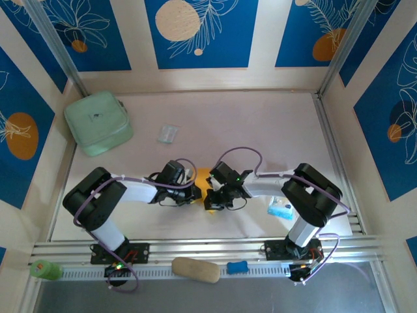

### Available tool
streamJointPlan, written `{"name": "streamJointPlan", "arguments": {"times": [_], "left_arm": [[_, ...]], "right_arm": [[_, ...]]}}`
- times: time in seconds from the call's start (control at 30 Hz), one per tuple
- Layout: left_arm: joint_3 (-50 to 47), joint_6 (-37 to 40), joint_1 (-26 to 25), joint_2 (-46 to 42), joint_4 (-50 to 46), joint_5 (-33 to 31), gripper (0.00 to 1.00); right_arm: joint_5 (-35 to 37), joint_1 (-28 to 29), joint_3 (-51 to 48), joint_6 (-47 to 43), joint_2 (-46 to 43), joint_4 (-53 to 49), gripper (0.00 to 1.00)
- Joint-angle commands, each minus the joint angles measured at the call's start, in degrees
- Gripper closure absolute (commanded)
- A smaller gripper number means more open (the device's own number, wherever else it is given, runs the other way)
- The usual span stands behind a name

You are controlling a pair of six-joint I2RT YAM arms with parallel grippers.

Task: Fold a paper plane with a square sheet of paper (pick it up from the middle)
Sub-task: Third fold the triangle at the center of the table.

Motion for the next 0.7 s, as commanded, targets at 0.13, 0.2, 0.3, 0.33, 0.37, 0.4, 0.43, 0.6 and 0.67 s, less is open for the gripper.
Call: {"name": "streamJointPlan", "arguments": {"times": [0.13, 0.2, 0.3, 0.33, 0.37, 0.4, 0.43, 0.6, 0.67], "left_arm": [[-0.7, 0.5, -0.5, 0.5, -4.0, -1.4, 0.93], [-0.7, 0.5, -0.6, 0.4, -4.0, -1.4, 0.93], [-0.7, 0.5, -0.6, 0.3, -3.9, -1.5, 0.93], [-0.7, 0.4, -0.5, 0.3, -3.9, -1.5, 0.93], [-0.7, 0.5, -0.6, 0.3, -3.9, -1.5, 0.93], [-0.7, 0.4, -0.4, 0.3, -3.9, -1.5, 0.93], [-0.8, 0.5, -0.5, 0.4, -3.8, -1.5, 0.93], [-0.7, 0.4, -0.5, 0.3, -3.8, -1.5, 0.93], [-0.6, 0.5, -0.5, 0.4, -3.9, -1.6, 0.93]], "right_arm": [[-0.4, 0.7, -2.3, 2.5, -5.0, -1.3, 0.95], [-0.4, 0.5, -1.2, 2.3, -5.2, -1.3, 0.95], [-1.6, 0.2, 1.7, 1.8, -2.8, -0.4, 0.94], [-1.9, 0.2, 2.7, 1.7, -1.4, -0.3, 0.94], [-1.8, 0.4, 3.8, 1.7, -0.1, -0.2, 0.94], [-1.6, 0.6, 4.3, 1.7, 0.9, 0.0, 0.94], [-1.3, 0.6, 4.7, 1.7, 2.1, 0.5, 0.94], [-1.6, 0.3, 2.3, 2.2, 4.8, 1.5, 0.93], [-2.9, 0.3, -0.1, 2.6, 4.2, 2.5, 0.94]]}}
